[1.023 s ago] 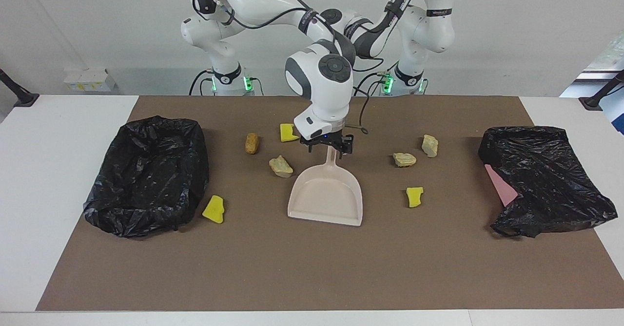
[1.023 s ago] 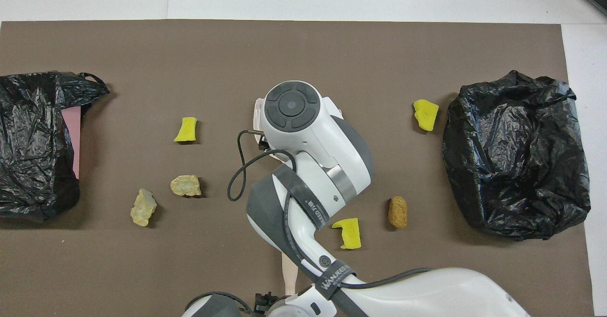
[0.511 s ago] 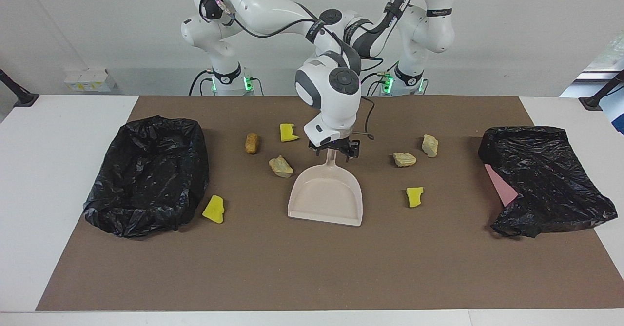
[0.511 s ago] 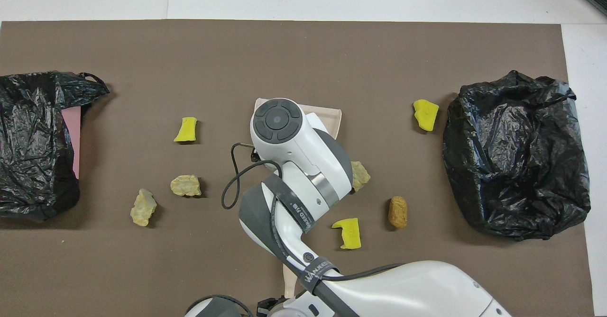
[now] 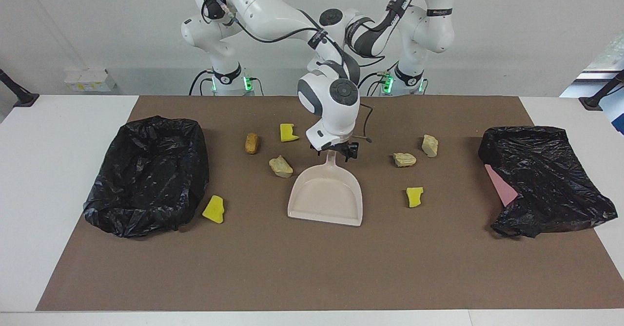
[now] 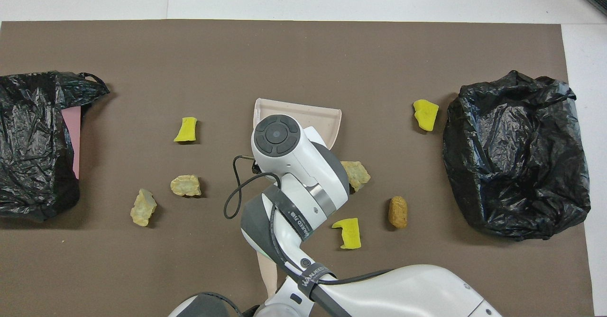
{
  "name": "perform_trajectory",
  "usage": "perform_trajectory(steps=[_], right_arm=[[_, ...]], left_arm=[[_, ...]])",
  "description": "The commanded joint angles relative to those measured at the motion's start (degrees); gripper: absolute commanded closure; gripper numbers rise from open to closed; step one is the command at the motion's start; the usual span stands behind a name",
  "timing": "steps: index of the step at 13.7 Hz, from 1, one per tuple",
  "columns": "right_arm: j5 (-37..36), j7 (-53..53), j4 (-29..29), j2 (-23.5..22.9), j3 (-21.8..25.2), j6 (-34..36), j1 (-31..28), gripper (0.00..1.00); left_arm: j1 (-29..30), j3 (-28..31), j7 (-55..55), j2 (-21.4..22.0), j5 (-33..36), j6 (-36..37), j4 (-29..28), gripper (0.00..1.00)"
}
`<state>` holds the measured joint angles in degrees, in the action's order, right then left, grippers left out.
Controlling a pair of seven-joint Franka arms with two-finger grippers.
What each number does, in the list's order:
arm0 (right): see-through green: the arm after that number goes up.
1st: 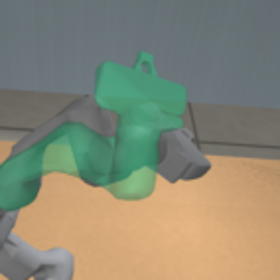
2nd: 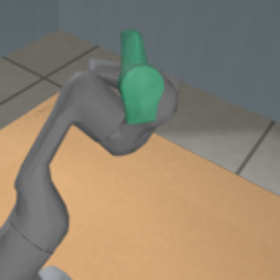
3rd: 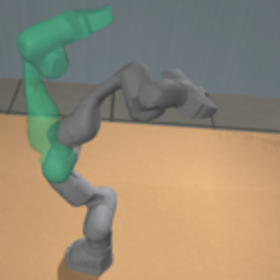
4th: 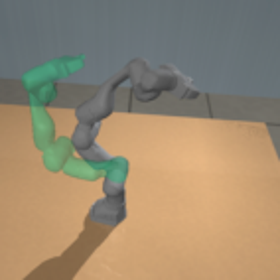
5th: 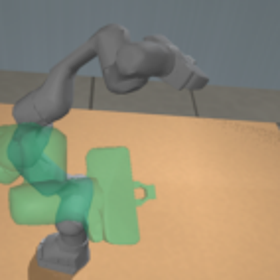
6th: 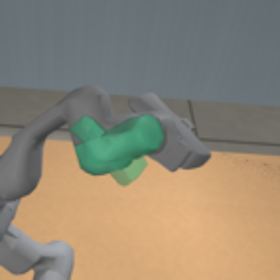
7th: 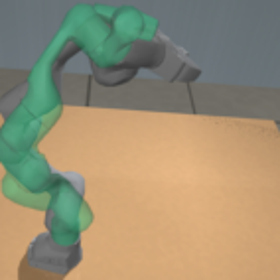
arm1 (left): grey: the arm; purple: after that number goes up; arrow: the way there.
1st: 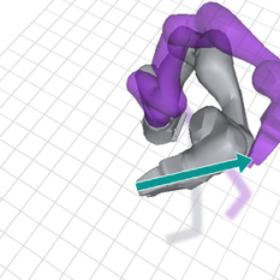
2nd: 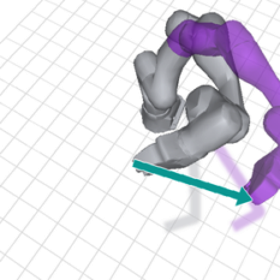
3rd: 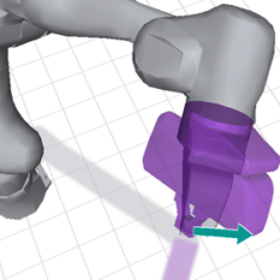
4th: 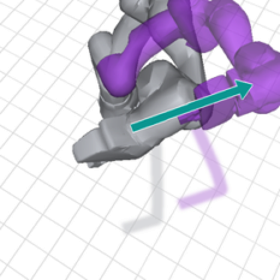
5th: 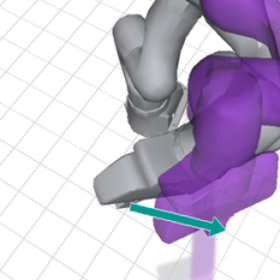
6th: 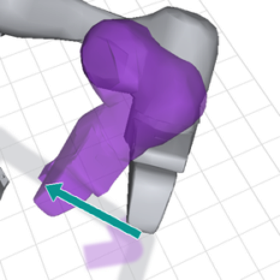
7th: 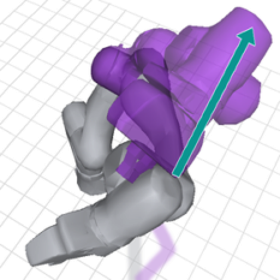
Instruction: Sweep and dump trash in bin
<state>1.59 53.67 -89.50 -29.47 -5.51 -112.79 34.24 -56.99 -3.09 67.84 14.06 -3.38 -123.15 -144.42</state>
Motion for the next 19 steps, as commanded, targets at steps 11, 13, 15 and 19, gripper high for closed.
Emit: perform_trajectory(steps=[11,13,15,19], right_arm=[[-2.4,-4.8,-1.3,2.8,0.1,1.1,-0.9,1.00],[-4.3,-8.9,-1.2,2.8,0.1,0.7,-1.1,1.00],[-5.7,-15.7,-1.3,2.8,0.2,0.3,-1.1,1.00],[-6.6,-32.2,-1.5,2.8,0.1,0.4,-2.9,1.00]], left_arm=[[31.0,0.0,-3.8,5.2,4.6,12.8,5.2,1.00],[35.7,0.0,-4.6,5.5,4.7,14.4,4.4,1.00],[36.9,0.0,-4.6,7.2,4.6,16.4,2.5,1.00],[38.2,0.1,-5.4,9.9,4.6,15.2,-2.4,1.00]])
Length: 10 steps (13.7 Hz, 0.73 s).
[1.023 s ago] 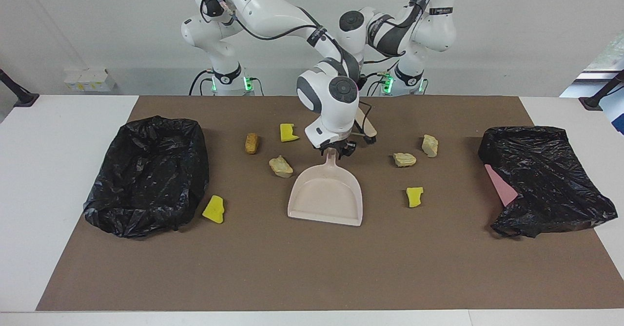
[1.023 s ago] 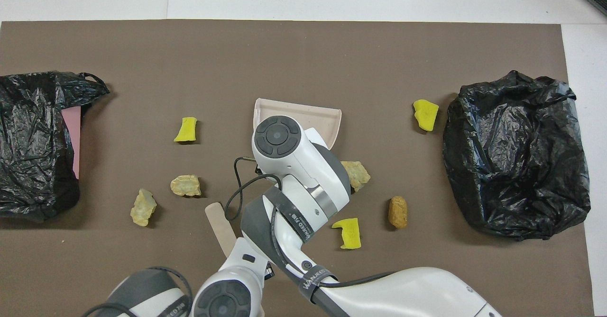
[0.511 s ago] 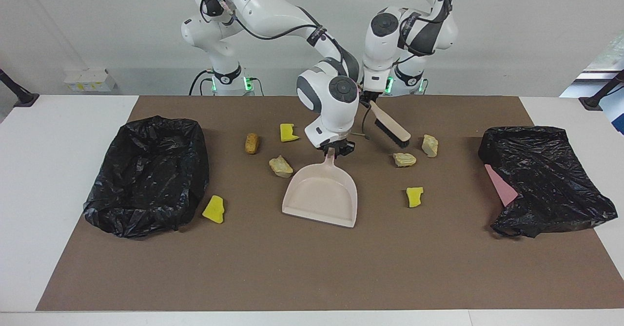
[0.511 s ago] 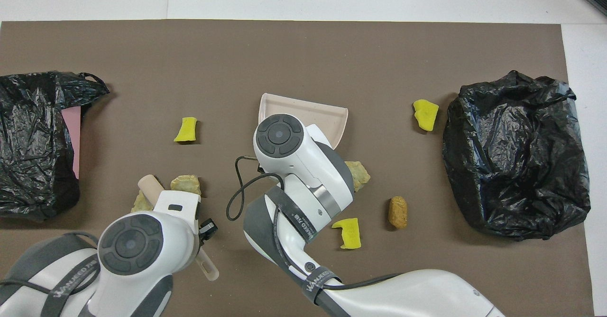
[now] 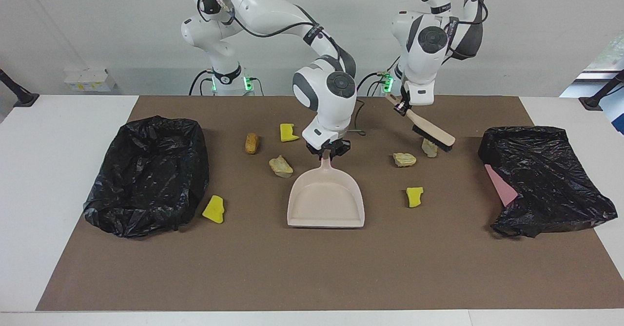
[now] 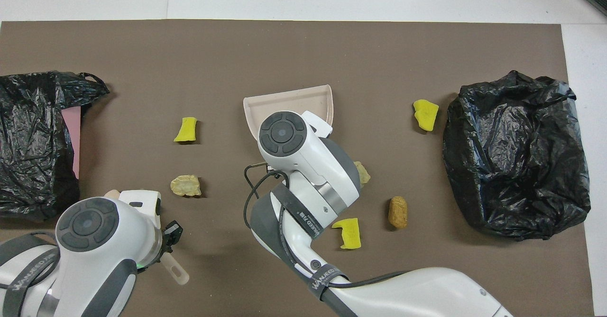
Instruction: Sweep and dump trash in bin
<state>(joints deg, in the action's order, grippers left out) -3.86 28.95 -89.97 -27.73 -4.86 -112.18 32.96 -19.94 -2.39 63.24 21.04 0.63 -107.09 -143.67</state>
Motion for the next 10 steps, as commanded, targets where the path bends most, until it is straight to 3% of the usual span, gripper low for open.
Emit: perform_trajectory(steps=[1,6,10], right_arm=[[-1.2,-11.2,-0.9,1.4,-0.3,0.1,-2.1,1.00],[-1.0,-39.4,-1.3,2.5,-0.5,-0.5,-8.3,1.00],[-1.1,-56.8,-2.1,2.2,-0.4,-3.5,-10.9,1.00]], left_arm=[[1.6,-0.7,-1.4,1.0,0.5,-3.6,-3.5,1.00],[1.7,-0.6,-9.2,-5.7,-0.8,-13.7,-2.3,1.00],[1.7,-0.6,-20.9,-11.4,-3.1,-16.3,4.2,1.00]])
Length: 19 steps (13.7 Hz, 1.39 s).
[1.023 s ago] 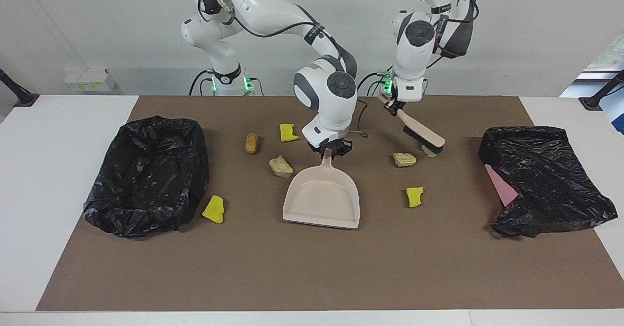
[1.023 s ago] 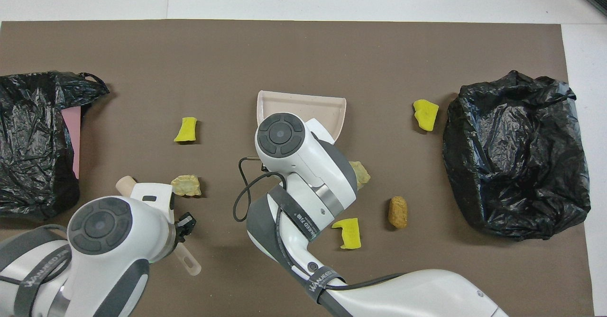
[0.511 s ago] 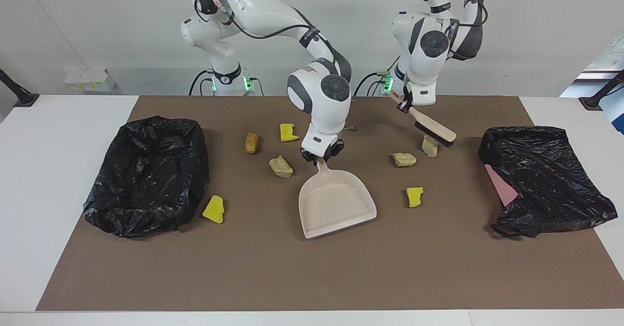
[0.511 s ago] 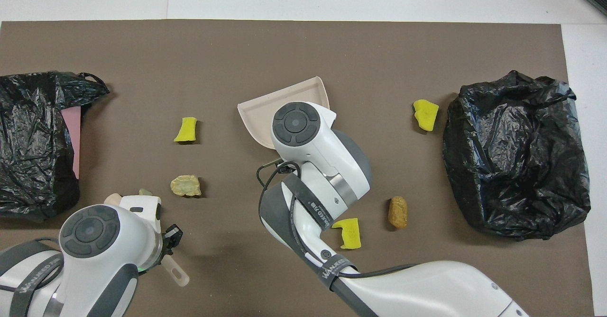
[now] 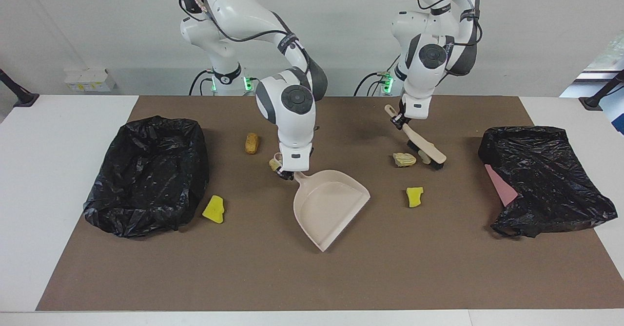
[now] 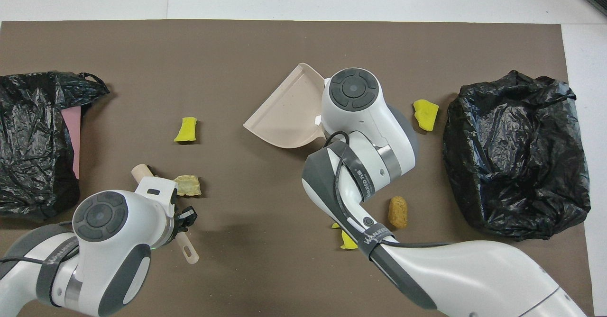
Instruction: Sweep and dump trash in bin
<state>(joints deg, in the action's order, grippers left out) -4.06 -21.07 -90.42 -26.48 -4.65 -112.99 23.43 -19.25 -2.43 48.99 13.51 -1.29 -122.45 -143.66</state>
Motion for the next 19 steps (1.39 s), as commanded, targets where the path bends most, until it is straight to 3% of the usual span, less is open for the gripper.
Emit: perform_trajectory(steps=[1,4,8,12,15,19], right_arm=[[-0.9,-8.6,-1.6,0.7,-0.6,-3.2,-1.5,1.00],[-1.1,-12.3,-1.6,0.1,-0.6,-4.7,-1.8,1.00],[-5.3,-16.7,-2.0,-0.4,-0.6,-6.2,-1.4,1.00],[-6.3,-20.2,-3.5,0.3,-0.6,-5.4,-1.2,1.00],[-11.3,-29.6,-5.3,1.2,-0.7,-5.7,-0.5,1.00],[-11.2,-30.0,-6.4,1.8,-0.9,-6.5,0.5,1.00]], left_arm=[[1.1,-0.6,-8.7,-5.0,-1.2,-0.8,5.8,1.00],[1.4,-0.5,-14.1,-7.8,-1.1,0.9,10.9,1.00],[6.5,-0.5,-20.8,-7.3,-0.6,4.6,14.2,1.00],[12.0,-0.5,-28.4,-7.0,-0.6,4.6,12.2,1.00],[11.4,-0.6,-27.5,-6.7,-0.6,1.5,8.9,1.00],[8.4,-0.8,-23.4,-8.3,-4.2,-0.1,8.6,1.00]])
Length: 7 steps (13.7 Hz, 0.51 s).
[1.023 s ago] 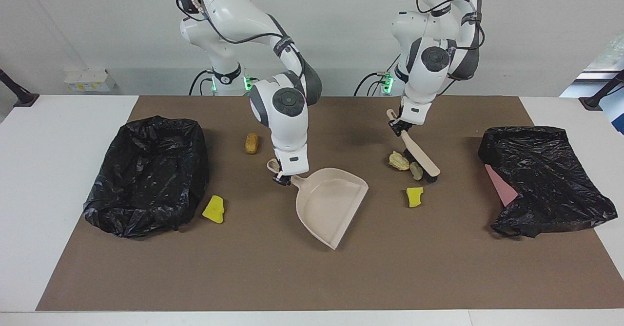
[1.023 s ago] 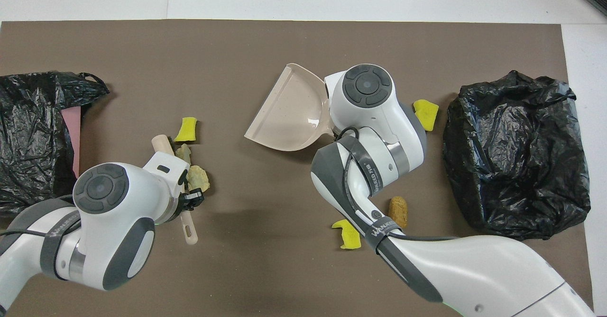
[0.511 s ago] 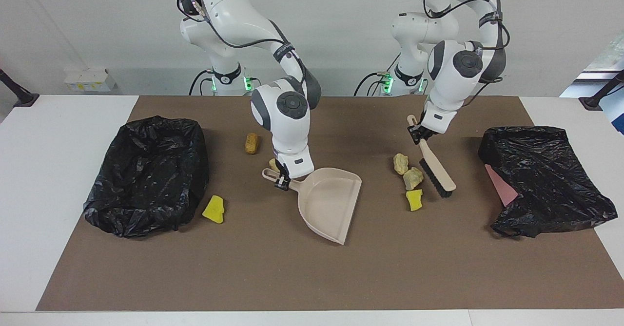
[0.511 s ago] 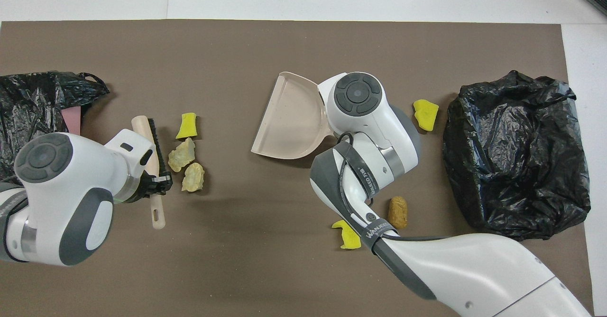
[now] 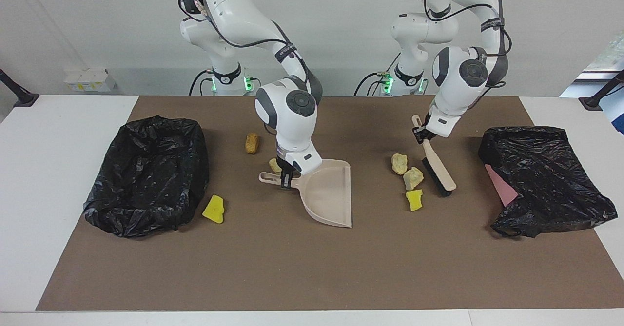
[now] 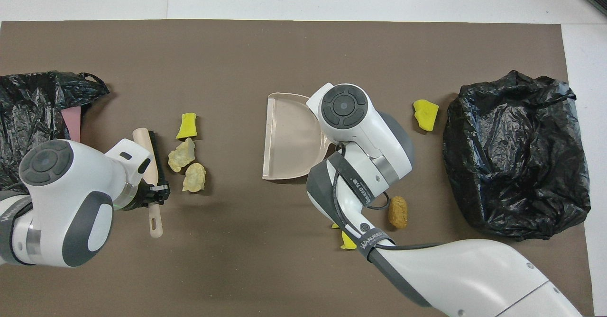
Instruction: Sweep and dump trash in bin
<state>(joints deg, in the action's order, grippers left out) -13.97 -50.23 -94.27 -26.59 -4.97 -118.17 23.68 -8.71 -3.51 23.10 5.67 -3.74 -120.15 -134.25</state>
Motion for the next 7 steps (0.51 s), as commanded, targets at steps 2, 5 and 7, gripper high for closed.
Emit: perform_trajectory(steps=[2,5,7], right_arm=[[-1.9,-0.8,-3.0,1.5,-0.6,-1.2,0.7,1.00],[-2.1,-0.9,-3.0,1.8,-0.6,-0.4,1.0,1.00],[-2.7,-1.3,-3.3,1.8,-0.6,-0.5,1.0,1.00]], left_arm=[[-3.9,0.3,3.4,-1.5,-3.6,-4.5,0.0,1.00],[-7.5,0.2,3.5,-4.6,-5.7,-7.7,1.3,1.00],[-9.9,-0.1,2.8,-5.4,-6.4,-8.3,2.4,1.00]])
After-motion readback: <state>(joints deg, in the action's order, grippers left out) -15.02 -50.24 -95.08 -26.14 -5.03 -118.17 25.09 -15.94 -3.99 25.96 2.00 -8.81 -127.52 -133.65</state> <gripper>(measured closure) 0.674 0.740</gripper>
